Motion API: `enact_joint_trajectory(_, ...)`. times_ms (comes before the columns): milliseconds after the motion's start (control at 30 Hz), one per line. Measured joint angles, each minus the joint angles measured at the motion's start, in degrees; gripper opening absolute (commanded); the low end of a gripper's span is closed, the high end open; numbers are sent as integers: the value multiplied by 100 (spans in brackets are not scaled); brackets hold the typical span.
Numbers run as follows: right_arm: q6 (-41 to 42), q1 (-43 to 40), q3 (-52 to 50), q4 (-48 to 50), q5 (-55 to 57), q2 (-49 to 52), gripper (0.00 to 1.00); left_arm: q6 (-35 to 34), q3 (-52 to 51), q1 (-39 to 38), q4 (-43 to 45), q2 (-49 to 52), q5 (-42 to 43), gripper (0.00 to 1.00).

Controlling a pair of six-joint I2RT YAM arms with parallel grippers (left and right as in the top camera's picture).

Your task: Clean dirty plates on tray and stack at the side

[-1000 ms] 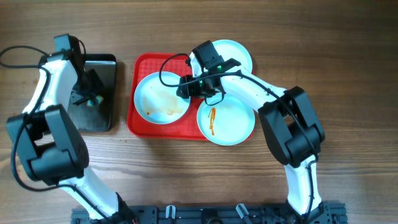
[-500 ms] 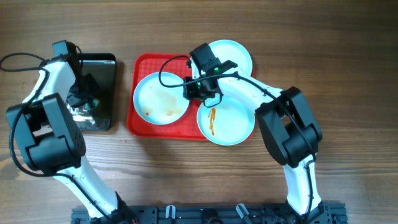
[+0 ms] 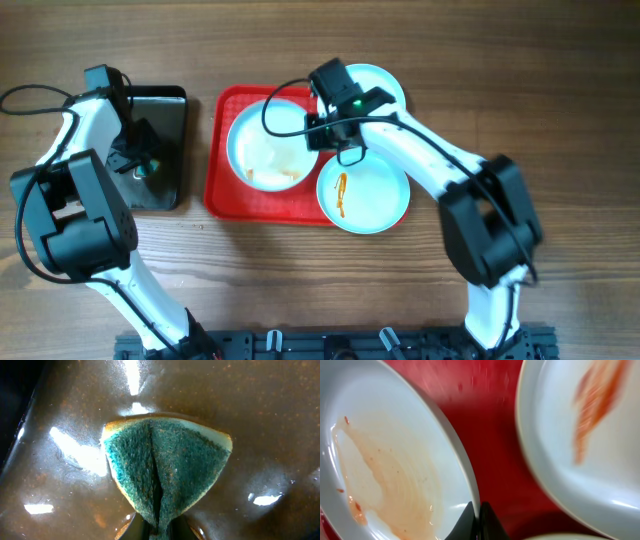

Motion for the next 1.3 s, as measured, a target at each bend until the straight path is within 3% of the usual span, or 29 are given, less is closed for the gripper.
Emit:
enact_joint_trajectory(167,-415,223,79,-4,1423,-632,4,0,0,0,0,0,2,4)
enact_joint_trajectory(500,-1069,1163,85,39,3978,-638,4,-2,0,0,0,0,2,4)
enact_joint_trajectory(767,-2614,2173,87,1639,6902,-638,4,-2,0,0,0,2,2,4)
enact_joint_trajectory(900,-3042,2424,87,1978,7823,-638,4,-2,0,0,0,2,2,4)
enact_joint_trajectory(1167,-3104,2446,87,1950,8218,-638,4,-2,0,0,-2,2,2,4)
enact_joint_trajectory(1300,-2726,2424,98,1130,7136,-638,4,-4,186,0,-365,72,4,4)
